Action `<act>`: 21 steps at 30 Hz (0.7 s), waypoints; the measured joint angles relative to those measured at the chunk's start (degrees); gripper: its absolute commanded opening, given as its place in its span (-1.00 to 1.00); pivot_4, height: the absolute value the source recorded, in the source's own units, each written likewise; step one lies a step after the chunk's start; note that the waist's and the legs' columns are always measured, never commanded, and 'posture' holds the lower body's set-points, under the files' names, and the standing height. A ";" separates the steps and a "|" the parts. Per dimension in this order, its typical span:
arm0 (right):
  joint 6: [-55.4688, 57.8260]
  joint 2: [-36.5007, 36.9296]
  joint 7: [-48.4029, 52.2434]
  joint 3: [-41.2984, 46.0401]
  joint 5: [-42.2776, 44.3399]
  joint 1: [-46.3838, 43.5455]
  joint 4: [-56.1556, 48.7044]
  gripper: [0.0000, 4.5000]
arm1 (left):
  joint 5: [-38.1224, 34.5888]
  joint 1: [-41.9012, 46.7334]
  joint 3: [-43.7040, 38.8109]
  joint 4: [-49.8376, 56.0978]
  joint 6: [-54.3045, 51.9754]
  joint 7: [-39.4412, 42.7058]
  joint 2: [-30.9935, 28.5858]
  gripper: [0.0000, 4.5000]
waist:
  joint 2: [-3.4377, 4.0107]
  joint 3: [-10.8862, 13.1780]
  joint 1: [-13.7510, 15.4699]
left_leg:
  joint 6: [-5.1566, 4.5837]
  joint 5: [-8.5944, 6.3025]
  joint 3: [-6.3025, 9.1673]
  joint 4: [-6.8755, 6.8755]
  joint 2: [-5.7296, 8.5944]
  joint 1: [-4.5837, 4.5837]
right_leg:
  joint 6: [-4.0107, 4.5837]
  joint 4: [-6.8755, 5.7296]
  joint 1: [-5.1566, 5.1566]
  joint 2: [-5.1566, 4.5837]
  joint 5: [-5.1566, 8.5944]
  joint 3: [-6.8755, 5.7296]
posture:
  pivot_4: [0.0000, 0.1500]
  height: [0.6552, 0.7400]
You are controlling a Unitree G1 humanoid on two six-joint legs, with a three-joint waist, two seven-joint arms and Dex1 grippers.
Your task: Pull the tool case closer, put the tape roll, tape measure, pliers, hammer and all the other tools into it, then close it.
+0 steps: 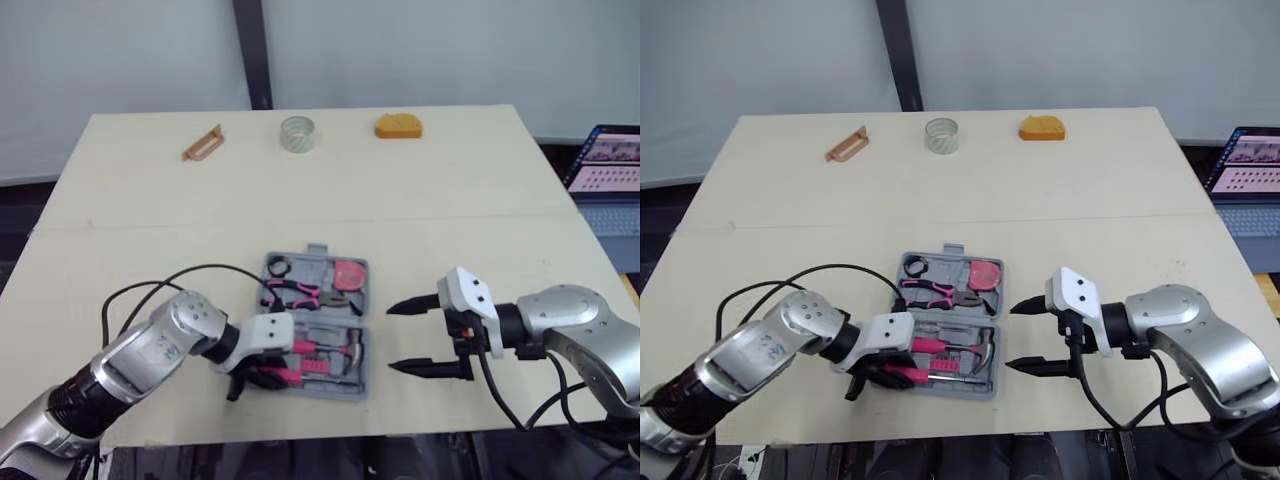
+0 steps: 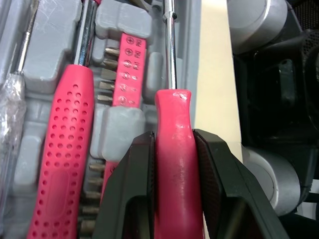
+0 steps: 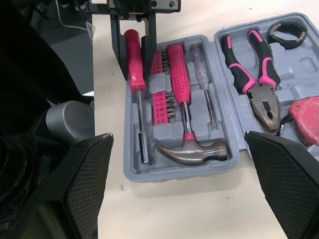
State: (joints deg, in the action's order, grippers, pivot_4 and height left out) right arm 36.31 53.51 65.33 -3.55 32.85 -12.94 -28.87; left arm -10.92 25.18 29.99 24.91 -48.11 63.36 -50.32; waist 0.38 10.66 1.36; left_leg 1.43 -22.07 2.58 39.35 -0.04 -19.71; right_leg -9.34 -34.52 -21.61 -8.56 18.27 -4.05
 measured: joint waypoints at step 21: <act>-0.05 -0.01 -0.73 0.02 -0.01 0.11 -0.07 1.00 | 2.06 1.39 2.49 -0.23 -1.95 -1.23 1.73 -0.71 | -0.01 0.00 0.06 | 0.00 0.00 0.03 0.10 0.00 -0.03 | 0.00 -0.06 0.00 0.00 0.00 0.00 | 1.00 1.00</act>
State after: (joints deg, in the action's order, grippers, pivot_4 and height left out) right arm 36.26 53.51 64.60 -3.52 32.84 -12.83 -28.94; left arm -8.85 26.57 32.48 24.68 -50.07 62.13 -48.59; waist 0.37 10.67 1.41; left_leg 1.43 -22.07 2.61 39.46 -0.03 -19.74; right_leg -9.34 -34.58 -21.61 -8.57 18.26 -4.05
